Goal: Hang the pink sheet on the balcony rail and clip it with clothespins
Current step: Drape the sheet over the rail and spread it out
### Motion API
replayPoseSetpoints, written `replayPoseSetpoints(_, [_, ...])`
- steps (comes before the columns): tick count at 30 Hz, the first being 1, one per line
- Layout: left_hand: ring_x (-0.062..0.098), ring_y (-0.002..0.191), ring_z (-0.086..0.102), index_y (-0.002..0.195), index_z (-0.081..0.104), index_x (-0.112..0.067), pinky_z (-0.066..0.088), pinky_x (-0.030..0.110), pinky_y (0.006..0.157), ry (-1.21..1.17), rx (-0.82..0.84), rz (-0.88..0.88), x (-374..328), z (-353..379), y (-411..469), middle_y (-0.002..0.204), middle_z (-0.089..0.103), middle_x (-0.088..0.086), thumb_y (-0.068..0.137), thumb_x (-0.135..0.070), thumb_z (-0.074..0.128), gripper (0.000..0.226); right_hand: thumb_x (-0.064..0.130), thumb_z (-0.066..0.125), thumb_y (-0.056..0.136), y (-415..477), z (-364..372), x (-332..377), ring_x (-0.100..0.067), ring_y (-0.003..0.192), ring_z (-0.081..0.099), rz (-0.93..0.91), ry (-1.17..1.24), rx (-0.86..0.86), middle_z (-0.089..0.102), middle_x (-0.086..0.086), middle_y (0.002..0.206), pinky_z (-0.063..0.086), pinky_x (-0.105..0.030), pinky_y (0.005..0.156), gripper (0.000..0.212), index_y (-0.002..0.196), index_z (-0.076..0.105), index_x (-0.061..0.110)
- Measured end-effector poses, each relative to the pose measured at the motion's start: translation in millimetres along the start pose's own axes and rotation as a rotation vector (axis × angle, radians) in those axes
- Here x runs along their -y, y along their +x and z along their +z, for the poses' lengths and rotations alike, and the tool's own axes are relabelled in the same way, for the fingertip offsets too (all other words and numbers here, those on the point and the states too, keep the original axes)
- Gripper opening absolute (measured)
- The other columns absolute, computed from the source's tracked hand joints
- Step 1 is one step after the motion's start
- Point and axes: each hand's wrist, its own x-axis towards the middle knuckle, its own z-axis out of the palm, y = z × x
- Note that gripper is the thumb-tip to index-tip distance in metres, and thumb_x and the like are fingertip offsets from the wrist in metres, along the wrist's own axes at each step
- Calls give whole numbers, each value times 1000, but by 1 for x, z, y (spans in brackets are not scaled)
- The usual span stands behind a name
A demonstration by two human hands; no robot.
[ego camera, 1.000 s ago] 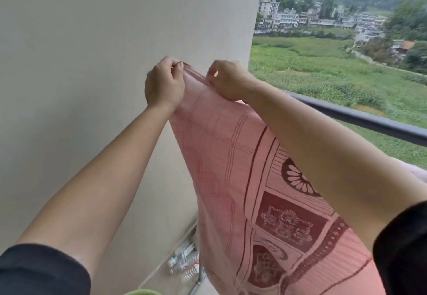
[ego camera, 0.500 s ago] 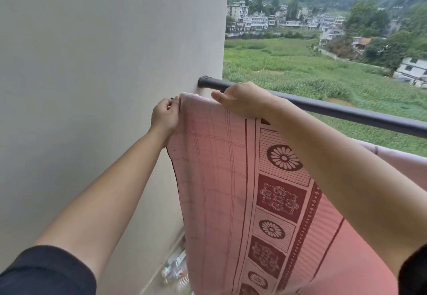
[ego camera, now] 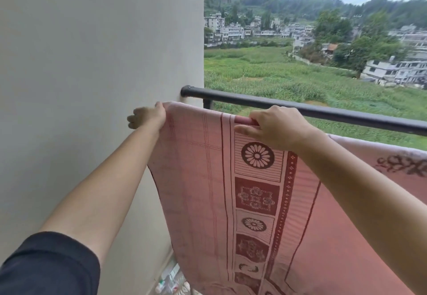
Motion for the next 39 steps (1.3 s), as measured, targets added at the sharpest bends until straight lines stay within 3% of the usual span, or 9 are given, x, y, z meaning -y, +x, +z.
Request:
replayPoseSetpoints(2, [34, 125, 39, 124, 45, -2, 33, 43, 101, -41, -172, 156, -20, 1, -28, 134, 42, 18, 92, -48, 43, 55, 84, 10, 87, -25, -1, -14, -6, 48, 49, 52, -40, -41, 52, 10, 58, 37, -24, 44, 70, 75, 51, 28])
replayPoseSetpoints(4, [24, 103, 48, 107, 52, -7, 39, 35, 85, -144, -235, 640, -43, 10, -75, 111, 51, 9, 96, -46, 37, 43, 79, 5, 91, -49, -4, -28, -8, 48, 49, 127, -58, -70, 50, 8, 56, 31, -24, 44, 73, 70, 51, 26])
replayPoseSetpoints(7, [14, 61, 45, 75, 51, -16, 35, 23, 55, -100, 35, 1224, -72, 26, -165, 69, 51, -4, 102, -48, 23, 50, 70, 7, 97, -91, -14, -55, -17, 50, 48, 291, -92, -104, 47, 6, 54, 33, -28, 49, 72, 62, 46, 21])
replayPoseSetpoints(13, [24, 75, 62, 96, 66, -16, 41, 34, 70, 134, 92, 1637, -66, 76, -281, 90, 70, 6, 101, -53, 17, 61, 59, 20, 102, -207, -38, -111, -28, 65, 61, 540, -260, -237, 65, -6, 70, 45, -39, 77, 64, 76, 61, 17])
replayPoseSetpoints(18, [23, 58, 56, 76, 64, -14, 27, 31, 63, 94, -57, 1674, -58, 93, -293, 70, 67, 6, 102, -53, 30, 58, 65, 28, 99, -293, -41, -142, -36, 114, 53, 664, -290, -109, 58, -16, 125, 34, -49, 104, 61, 143, 42, 24])
replayPoseSetpoints(24, [25, 52, 54, 74, 63, -14, 34, 29, 53, 123, 76, 1724, -68, 90, -280, 58, 58, 4, 98, -65, 22, 70, 38, 47, 102, -306, -42, -151, -36, 119, 47, 649, -281, -78, 51, -15, 130, 27, -51, 112, 55, 152, 27, 24])
replayPoseSetpoints(28, [25, 45, 49, 64, 57, -15, 33, 25, 47, 197, 271, 1605, -79, 80, -283, 46, 44, 1, 93, -74, 15, 77, -2, 50, 84, -314, -52, -148, -36, 141, 29, 661, -242, 21, 35, -17, 152, 16, -48, 121, 86, 157, 13, 25])
replayPoseSetpoints(33, [34, 87, 62, 112, 62, -17, 44, 43, 79, 328, 226, 1506, -76, 80, -328, 97, 67, 17, 98, -59, 8, 70, 12, 49, 86, -361, -73, -146, -28, 153, 2, 751, -194, 105, 4, -13, 165, 6, -46, 124, 87, 158, 2, 27])
replayPoseSetpoints(39, [44, 135, 30, 144, 30, -7, 9, 65, 113, 422, 266, 1372, -66, 95, -452, 146, 34, 30, 96, -57, 27, 69, 45, 41, 99, -488, -80, -134, -31, 151, 12, 947, 18, 191, 10, -15, 165, 19, -48, 121, 72, 159, 6, 23])
